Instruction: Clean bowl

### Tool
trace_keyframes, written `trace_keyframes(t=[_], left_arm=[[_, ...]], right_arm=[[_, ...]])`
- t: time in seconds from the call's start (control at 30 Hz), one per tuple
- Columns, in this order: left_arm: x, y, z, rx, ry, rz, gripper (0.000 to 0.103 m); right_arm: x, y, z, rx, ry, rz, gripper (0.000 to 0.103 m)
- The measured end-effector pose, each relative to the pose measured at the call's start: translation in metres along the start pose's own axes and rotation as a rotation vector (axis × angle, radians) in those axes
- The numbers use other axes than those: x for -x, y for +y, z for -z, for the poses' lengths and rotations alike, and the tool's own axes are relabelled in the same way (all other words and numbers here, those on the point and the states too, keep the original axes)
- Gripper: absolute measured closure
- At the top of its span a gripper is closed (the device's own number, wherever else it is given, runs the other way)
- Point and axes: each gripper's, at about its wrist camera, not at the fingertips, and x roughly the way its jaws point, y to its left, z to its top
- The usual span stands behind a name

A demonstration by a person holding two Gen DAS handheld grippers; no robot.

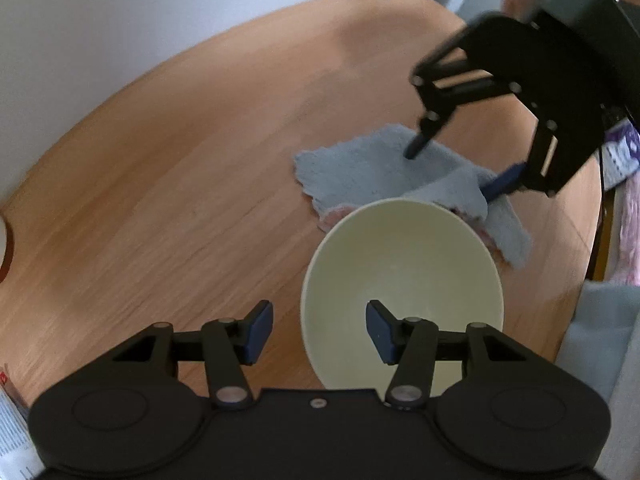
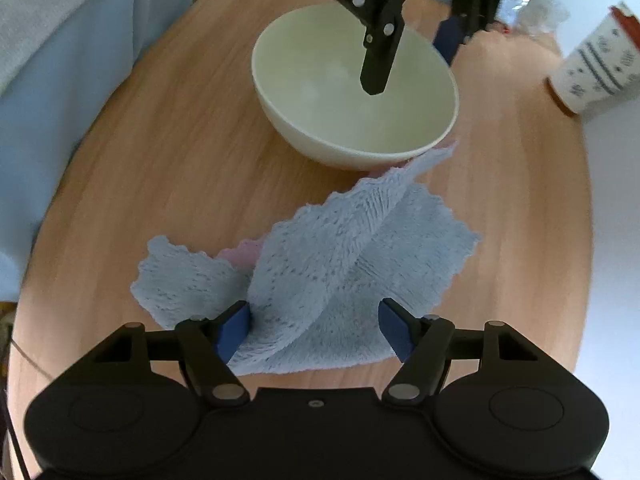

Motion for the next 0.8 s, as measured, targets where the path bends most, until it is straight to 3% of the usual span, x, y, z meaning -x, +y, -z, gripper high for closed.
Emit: trace_keyframes(t=[0.1, 0.3, 0.43, 0.5, 0.6, 0.67, 0.77, 0.8], left_arm=[[-0.005, 0.0, -0.002, -0.007, 0.026, 0.012, 0.055], [-0.017, -0.002, 0.001, -0.021, 0.07, 0.023, 0.056], [-0.023, -0.002, 0.003, -0.005, 0.072, 0.04, 0.06], [-0.026, -0.002, 0.004, 0.003, 0.073, 0.047, 0.06], [-0.027, -0.001, 0.007, 0.033, 0.065, 0.053, 0.062], [-0.027, -0.001, 0.008, 0.049, 0.058, 0.057, 0.064], [-0.029, 0.0, 0.006, 0.099, 0.051, 0.086, 0.078], [-0.029, 0.001, 0.005, 0.118, 0.048, 0.097, 0.078]], right_arm=[[-0.001, -0.008, -0.004, -0.034, -0.016, -0.034, 0.023], [0.0, -0.01, -0.013, -0.127, -0.027, -0.105, 0.026], [0.006, 0.001, -0.014, -0.217, -0.062, -0.092, 0.031], [0.011, 0.009, -0.014, -0.257, -0.081, -0.088, 0.041], [0.017, 0.016, -0.015, -0.352, -0.093, -0.097, 0.078], [0.019, 0.021, -0.015, -0.426, -0.093, -0.097, 0.082], [0.023, 0.034, -0.014, -0.525, -0.103, -0.075, 0.085], [0.024, 0.039, -0.012, -0.588, -0.111, -0.072, 0.085]])
